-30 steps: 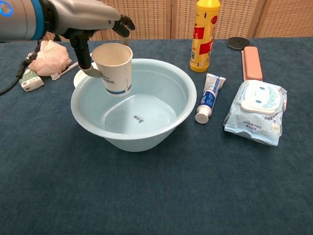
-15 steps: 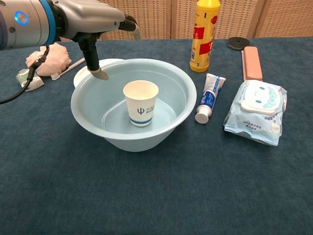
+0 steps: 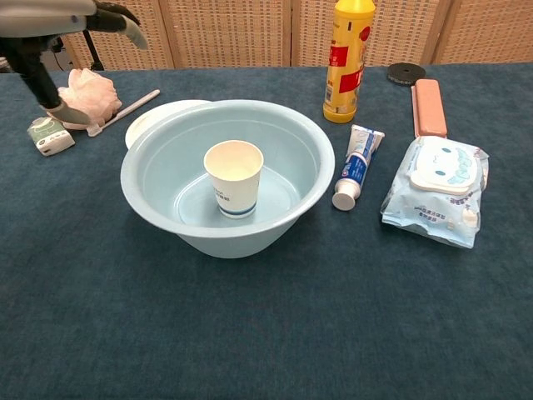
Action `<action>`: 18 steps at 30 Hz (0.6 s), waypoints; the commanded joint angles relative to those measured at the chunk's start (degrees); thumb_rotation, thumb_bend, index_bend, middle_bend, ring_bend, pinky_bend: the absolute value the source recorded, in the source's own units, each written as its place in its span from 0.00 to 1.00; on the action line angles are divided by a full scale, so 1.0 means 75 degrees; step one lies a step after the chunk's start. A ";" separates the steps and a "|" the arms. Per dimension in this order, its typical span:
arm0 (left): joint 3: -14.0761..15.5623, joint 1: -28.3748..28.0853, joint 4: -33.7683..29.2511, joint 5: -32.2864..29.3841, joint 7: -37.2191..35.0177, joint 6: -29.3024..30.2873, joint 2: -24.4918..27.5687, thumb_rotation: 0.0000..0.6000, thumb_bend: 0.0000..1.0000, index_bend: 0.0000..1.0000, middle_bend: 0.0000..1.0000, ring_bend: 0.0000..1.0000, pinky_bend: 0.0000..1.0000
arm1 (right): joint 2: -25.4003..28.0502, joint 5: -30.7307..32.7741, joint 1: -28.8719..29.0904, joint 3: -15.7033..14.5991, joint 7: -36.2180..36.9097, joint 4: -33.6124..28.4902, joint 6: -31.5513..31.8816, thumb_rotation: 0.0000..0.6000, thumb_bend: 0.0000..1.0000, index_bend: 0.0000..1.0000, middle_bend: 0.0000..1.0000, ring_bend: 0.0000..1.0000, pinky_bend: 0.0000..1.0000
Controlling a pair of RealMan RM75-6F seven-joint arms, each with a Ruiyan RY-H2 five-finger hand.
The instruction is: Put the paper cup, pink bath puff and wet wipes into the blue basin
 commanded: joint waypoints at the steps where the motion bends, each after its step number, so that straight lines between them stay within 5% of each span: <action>1: 0.0398 0.0734 -0.0084 0.0966 -0.0855 0.0286 0.0664 1.00 0.18 0.13 0.00 0.00 0.06 | -0.0036 0.0049 0.0018 0.0011 -0.0066 0.0006 -0.0022 1.00 0.05 0.03 0.00 0.00 0.00; 10: 0.0920 0.2274 0.0531 0.2734 -0.2389 0.1137 0.0968 1.00 0.18 0.14 0.00 0.00 0.05 | -0.0266 0.0269 0.0150 0.0008 -0.0412 0.0173 -0.0257 1.00 0.05 0.03 0.00 0.00 0.00; 18: 0.0994 0.3299 0.1568 0.2899 -0.3433 0.1236 0.0175 1.00 0.18 0.13 0.00 0.00 0.05 | -0.0441 0.0368 0.0212 -0.0005 -0.0731 0.0220 -0.0303 1.00 0.05 0.03 0.00 0.00 0.00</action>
